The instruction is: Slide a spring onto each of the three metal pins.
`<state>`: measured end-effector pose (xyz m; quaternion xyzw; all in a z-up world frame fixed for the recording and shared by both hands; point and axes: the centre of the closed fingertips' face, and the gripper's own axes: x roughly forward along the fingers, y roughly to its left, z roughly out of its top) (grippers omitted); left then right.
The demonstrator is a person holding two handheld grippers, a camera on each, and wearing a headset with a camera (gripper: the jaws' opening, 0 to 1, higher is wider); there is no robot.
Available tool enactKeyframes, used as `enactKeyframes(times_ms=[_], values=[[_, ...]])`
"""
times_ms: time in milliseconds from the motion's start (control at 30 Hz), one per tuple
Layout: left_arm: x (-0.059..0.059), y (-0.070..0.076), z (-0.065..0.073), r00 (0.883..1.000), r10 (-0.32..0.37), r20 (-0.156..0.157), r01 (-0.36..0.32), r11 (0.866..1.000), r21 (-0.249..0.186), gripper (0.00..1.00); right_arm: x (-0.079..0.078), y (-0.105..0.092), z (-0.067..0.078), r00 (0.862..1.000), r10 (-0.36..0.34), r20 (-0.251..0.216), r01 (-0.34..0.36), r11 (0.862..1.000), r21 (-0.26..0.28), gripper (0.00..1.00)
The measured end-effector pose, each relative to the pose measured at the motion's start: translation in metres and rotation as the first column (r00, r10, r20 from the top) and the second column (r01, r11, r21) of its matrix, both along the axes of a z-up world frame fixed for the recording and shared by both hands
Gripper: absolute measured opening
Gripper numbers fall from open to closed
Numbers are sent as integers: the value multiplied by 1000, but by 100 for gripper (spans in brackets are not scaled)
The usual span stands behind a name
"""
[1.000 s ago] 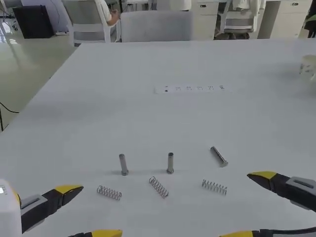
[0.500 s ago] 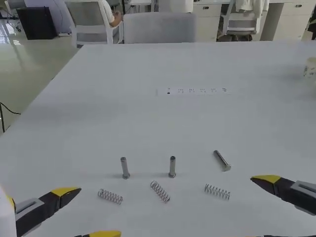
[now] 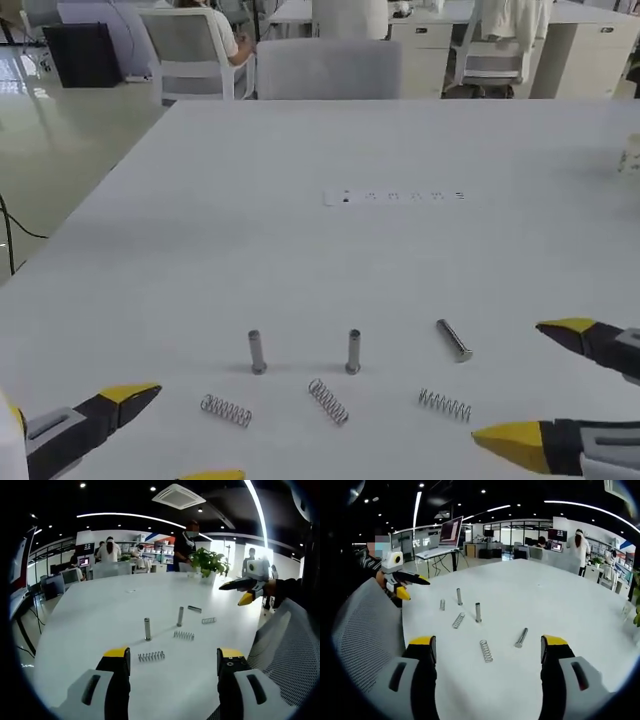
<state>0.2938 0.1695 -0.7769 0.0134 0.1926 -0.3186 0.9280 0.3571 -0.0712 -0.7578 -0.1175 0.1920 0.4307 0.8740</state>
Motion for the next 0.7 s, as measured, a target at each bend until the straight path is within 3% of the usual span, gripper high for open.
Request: enactKeyframes(times_ms=[233,700], values=[[1,3,4,1000,10,16,-10,1000,-2,69,29,6,3,1000,-10,-2,10,1000,-22,85],[2,1,10,1000,2,29,-2,1000,5,68,73,11,-31,994,-60,-92,45,988,-151,70]])
